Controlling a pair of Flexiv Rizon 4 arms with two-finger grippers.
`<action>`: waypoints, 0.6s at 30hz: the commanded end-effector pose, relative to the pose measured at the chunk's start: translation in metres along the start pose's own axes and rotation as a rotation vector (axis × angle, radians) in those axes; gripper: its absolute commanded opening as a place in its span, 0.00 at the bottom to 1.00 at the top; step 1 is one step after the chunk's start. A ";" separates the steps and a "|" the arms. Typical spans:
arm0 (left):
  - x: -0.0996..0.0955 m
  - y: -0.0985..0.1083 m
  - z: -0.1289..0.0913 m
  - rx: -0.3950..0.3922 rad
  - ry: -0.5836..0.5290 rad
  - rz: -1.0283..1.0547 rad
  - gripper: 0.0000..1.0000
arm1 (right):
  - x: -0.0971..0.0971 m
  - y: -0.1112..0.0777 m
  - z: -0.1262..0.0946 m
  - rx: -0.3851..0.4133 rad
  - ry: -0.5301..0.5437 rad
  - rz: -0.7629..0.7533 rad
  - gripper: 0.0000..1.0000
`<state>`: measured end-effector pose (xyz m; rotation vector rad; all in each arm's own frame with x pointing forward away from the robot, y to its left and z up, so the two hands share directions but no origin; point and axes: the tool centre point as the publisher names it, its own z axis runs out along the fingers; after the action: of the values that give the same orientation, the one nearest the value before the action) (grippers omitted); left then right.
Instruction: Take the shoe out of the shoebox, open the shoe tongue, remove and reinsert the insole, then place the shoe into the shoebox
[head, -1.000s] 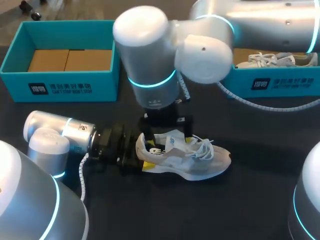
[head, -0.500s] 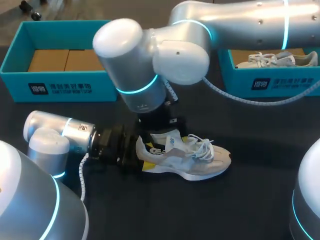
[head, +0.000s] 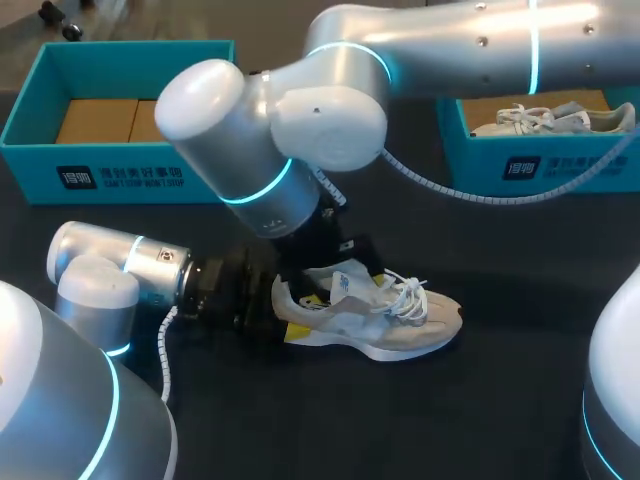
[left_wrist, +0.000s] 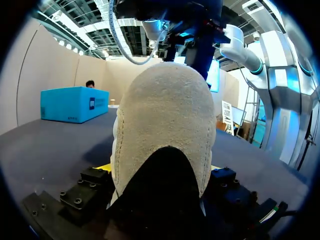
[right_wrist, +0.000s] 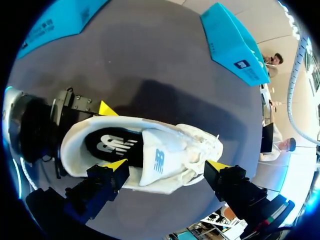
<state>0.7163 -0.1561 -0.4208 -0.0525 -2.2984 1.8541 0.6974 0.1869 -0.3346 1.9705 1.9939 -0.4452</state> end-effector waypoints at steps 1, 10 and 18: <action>-0.001 0.002 0.000 0.000 -0.002 0.000 0.00 | 0.003 0.000 0.005 -0.004 -0.005 0.390 1.00; -0.001 0.002 0.000 0.000 -0.002 0.000 0.00 | -0.005 0.002 0.014 0.001 0.013 0.414 1.00; -0.001 0.002 0.000 0.000 -0.002 0.000 0.00 | -0.021 -0.001 0.020 0.006 0.029 0.448 1.00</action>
<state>0.7163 -0.1561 -0.4208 -0.0525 -2.2984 1.8541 0.7037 0.1691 -0.3472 2.0203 1.9592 -0.4501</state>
